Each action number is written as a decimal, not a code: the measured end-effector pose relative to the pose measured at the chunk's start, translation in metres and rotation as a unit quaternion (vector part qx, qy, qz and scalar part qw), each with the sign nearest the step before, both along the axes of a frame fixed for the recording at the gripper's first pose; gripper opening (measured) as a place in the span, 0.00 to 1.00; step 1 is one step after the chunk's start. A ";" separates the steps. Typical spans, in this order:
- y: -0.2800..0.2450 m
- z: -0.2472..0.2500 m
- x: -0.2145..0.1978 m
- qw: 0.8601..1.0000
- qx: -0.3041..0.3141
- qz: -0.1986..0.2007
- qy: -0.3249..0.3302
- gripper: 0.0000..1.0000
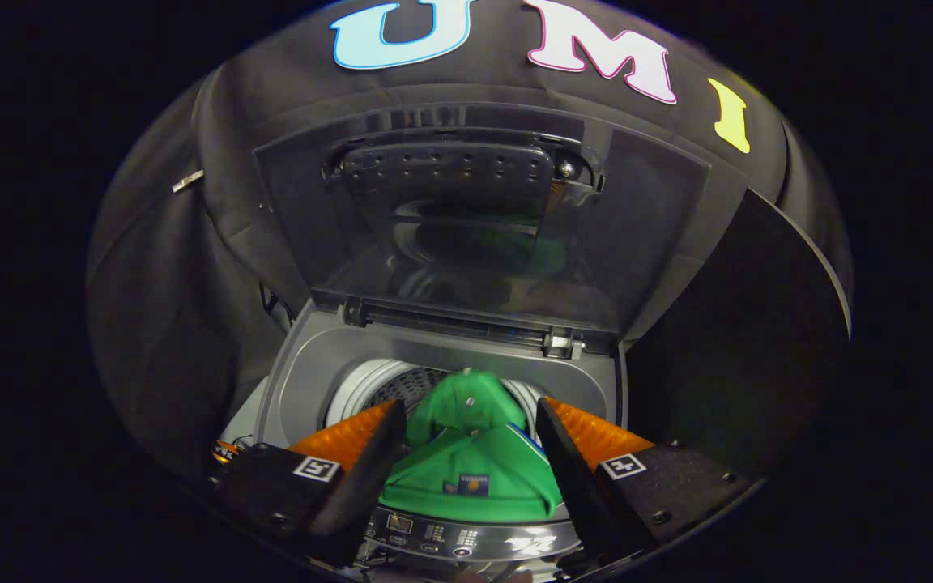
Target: Put the clothes into the washing machine and then close the washing machine lid.
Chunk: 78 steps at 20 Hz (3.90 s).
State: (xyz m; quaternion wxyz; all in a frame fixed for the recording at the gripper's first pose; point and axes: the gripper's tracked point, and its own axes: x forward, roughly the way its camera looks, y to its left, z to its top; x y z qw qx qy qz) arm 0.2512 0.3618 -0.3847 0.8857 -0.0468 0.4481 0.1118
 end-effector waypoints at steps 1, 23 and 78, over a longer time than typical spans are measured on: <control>0.002 0.009 0.000 1.000 0.005 0.001 -0.008 0.99; -0.001 0.251 0.051 0.944 0.117 -0.013 -0.308 1.00; 0.009 0.091 0.063 0.989 0.081 -0.019 -0.125 1.00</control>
